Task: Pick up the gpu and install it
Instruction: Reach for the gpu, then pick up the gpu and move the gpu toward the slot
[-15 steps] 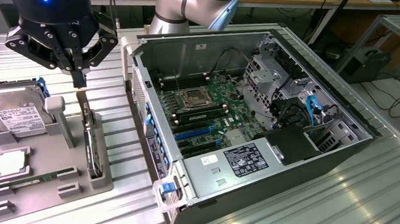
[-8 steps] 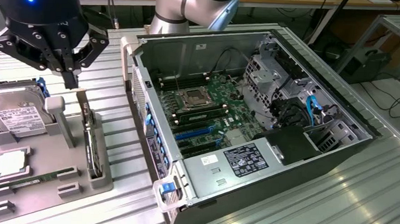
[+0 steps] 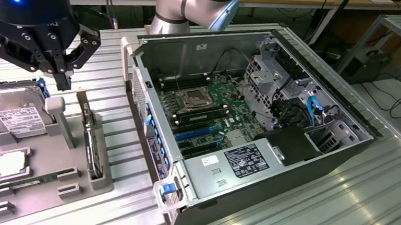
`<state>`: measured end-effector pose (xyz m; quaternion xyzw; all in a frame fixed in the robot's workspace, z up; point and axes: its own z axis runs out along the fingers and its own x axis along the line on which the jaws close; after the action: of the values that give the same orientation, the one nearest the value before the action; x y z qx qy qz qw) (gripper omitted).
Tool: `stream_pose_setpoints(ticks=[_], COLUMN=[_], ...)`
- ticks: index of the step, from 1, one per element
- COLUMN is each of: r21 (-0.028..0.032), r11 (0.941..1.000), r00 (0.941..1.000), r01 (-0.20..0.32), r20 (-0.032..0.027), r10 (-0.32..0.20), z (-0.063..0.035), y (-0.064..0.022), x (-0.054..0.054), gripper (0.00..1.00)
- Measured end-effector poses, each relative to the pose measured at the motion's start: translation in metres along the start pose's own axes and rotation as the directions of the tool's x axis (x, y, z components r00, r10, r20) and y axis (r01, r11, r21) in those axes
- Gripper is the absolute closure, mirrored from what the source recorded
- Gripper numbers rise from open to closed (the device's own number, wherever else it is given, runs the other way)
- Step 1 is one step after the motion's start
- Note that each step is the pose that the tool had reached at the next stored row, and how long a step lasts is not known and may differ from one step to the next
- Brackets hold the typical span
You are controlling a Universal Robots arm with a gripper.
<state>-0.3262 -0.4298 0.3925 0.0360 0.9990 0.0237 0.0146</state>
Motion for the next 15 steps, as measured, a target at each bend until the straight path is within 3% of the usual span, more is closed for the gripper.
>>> stream_pose_setpoints(ticks=[13,15], r21=[0.0,0.0], r11=[1.0,1.0], r00=[1.0,1.0], r01=[0.0,0.0], r20=[0.0,0.0], r10=[0.0,0.0], z=[0.0,0.0], y=[0.0,0.0], x=[0.0001,0.0001], gripper=[0.89,0.83])
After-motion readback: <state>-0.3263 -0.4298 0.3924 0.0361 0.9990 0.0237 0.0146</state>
